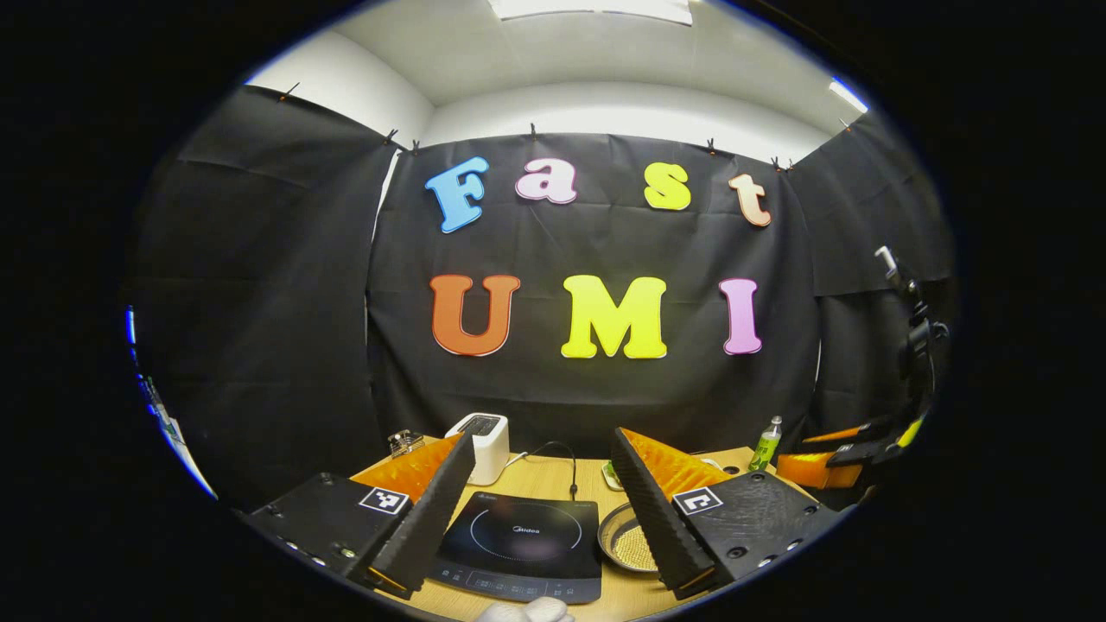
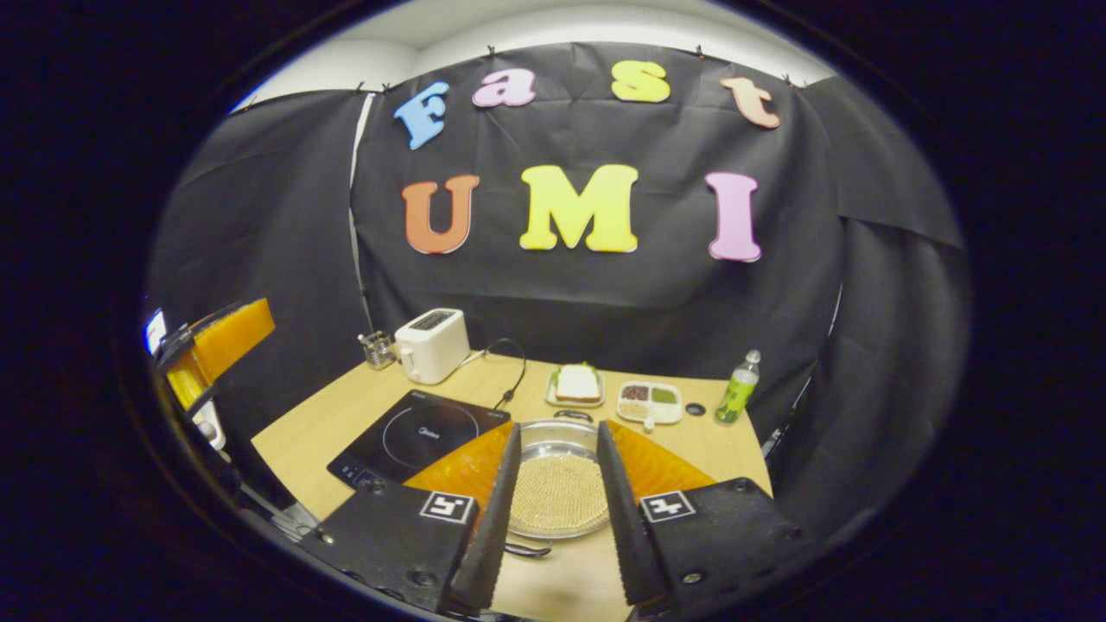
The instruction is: First push the handle of the pot to place it horizontally, then grasp the pot with both hands and set it on the induction cooktop.
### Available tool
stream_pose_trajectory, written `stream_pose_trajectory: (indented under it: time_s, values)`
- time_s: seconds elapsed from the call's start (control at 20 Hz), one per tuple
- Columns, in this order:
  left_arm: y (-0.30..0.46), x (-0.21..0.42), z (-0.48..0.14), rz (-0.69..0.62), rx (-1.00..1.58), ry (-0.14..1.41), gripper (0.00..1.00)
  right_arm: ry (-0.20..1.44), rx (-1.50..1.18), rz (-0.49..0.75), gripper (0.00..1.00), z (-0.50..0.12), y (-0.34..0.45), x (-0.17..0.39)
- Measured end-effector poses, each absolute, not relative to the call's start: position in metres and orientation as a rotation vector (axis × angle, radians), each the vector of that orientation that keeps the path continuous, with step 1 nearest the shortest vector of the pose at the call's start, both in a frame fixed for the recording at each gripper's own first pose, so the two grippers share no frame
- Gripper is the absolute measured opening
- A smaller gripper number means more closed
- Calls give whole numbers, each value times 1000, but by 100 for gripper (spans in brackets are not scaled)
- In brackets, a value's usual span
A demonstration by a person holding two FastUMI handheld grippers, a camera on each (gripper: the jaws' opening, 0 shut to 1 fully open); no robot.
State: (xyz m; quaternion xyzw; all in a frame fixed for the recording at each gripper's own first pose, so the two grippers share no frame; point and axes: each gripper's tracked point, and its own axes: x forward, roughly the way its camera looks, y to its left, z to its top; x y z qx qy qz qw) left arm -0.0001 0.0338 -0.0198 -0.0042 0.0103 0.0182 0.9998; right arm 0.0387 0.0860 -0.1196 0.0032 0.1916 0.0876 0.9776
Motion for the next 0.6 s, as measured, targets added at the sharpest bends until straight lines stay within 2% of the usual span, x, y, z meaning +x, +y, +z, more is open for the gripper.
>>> stream_pose_trajectory:
  time_s: [0.2, 0.5, 0.55, 0.6]
  values:
    - [39, 1, -30, 54, -20, 43, 95, 526, -20, 194, 13, -177, 98, 54]
    - [44, 3, -44, 69, -14, 68, 95, 709, -35, 245, 1, -257, 123, 62]
    - [46, 4, -45, 73, -15, 74, 95, 732, -47, 253, 4, -267, 127, 61]
    - [46, 5, -47, 71, -18, 79, 95, 758, -53, 260, 1, -277, 130, 61]
